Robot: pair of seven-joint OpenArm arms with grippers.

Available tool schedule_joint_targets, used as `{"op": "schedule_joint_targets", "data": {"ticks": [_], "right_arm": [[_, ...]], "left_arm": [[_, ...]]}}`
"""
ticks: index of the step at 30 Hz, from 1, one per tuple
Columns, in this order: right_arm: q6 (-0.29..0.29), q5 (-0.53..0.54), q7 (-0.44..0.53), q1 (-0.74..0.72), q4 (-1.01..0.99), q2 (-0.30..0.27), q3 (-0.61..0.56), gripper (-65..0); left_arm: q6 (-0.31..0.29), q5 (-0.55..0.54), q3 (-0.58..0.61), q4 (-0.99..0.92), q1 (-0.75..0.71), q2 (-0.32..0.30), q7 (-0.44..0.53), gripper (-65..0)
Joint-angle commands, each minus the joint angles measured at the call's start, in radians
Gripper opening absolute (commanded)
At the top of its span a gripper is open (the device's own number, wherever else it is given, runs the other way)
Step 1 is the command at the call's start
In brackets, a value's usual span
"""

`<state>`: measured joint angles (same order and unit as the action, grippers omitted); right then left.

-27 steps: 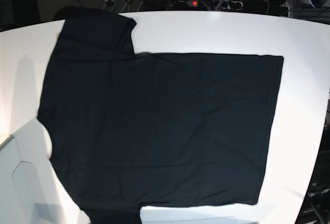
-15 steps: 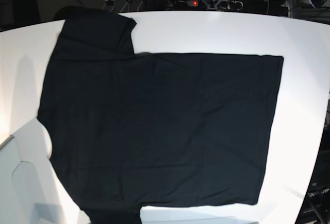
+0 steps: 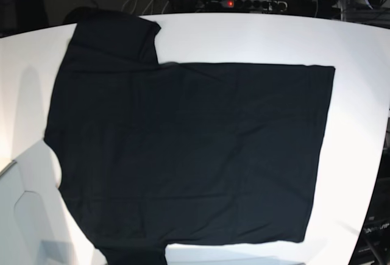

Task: Fold the T-shirt properly
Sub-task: 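Lower both grippers toward the shirt's shoulder corners near the collar, then grasp the shirt's shoulder edges with both grippers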

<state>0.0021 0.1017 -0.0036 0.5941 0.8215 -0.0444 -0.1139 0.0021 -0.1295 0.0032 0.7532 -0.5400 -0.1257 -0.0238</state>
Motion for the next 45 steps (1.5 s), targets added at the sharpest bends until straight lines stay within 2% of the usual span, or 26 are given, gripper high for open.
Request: {"op": "schedule_joint_targets", "data": {"ticks": [1, 6, 12, 14, 18, 21, 24, 25, 27, 29, 32, 34, 37, 39, 45], "right_arm": [[0.003, -0.001, 0.015, 0.053, 0.063, -0.001, 0.0, -65.0], [0.003, 0.003, 0.017, 0.263, 0.378, -0.033, 0.003, -65.0], [0.002, 0.003, 0.015, 0.49, 0.727, -0.055, 0.052, -65.0], [0.002, 0.003, 0.015, 0.557, 0.835, -0.056, 0.07, -65.0], [0.002, 0.0, 0.014, 0.657, 1.048, -0.055, 0.121, -65.0], [0.002, 0.0, 0.014, 0.674, 1.18, -0.056, 0.153, -65.0], [0.002, -0.001, 0.014, 0.614, 1.211, -0.056, 0.165, -65.0], [0.002, -0.001, 0.012, 0.58, 1.209, -0.056, 0.167, -65.0], [0.002, -0.001, -0.023, 0.524, 1.209, -0.055, 0.167, -60.7], [0.002, -0.001, -0.072, 0.482, 1.211, -0.053, 0.167, -54.8], [0.002, -0.001, -0.117, 0.43, 1.211, -0.051, 0.167, -45.3], [0.002, -0.001, -0.124, 0.413, 1.211, -0.051, 0.167, -41.9], [0.002, -0.001, -0.128, 0.393, 1.211, -0.055, 0.168, -40.2], [0.002, -0.001, -0.128, 0.392, 1.211, -0.055, 0.168, -40.2], [0.003, -0.001, -0.128, 0.373, 1.209, -0.053, 0.188, -40.2]], "left_arm": [[0.002, 0.0, -0.002, 0.098, -0.07, -0.021, 0.015, -65.0], [0.003, 0.0, -0.004, 0.518, -0.325, -0.091, 0.015, -65.0], [0.003, 0.0, -0.006, 0.914, -0.547, -0.142, 0.018, -65.0], [0.003, 0.0, -0.032, 1.021, -0.595, -0.147, 0.017, -65.0], [0.002, 0.0, -0.137, 1.178, -0.644, -0.116, 0.015, -65.0], [0.0, 0.0, -0.216, 1.225, -0.621, -0.101, 0.015, -65.0], [-0.001, -0.005, -0.239, 1.23, -0.549, -0.102, 0.015, -65.0], [-0.001, -0.026, -0.245, 1.227, -0.516, -0.104, 0.015, -65.0], [-0.001, -0.108, -0.26, 1.225, -0.466, -0.105, 0.015, -64.1], [-0.001, -0.187, -0.283, 1.227, -0.434, -0.105, 0.014, -59.2], [-0.001, -0.279, -0.32, 1.225, -0.371, -0.105, 0.005, -44.0], [-0.001, -0.302, -0.34, 1.225, -0.331, -0.105, -0.058, -37.7], [-0.001, -0.31, -0.385, 1.212, -0.251, -0.102, -0.181, -37.0], [-0.001, -0.313, -0.431, 1.178, -0.208, -0.096, -0.229, -36.8], [-0.003, -0.313, -0.524, 1.044, -0.107, -0.102, -0.249, -36.6]]}}
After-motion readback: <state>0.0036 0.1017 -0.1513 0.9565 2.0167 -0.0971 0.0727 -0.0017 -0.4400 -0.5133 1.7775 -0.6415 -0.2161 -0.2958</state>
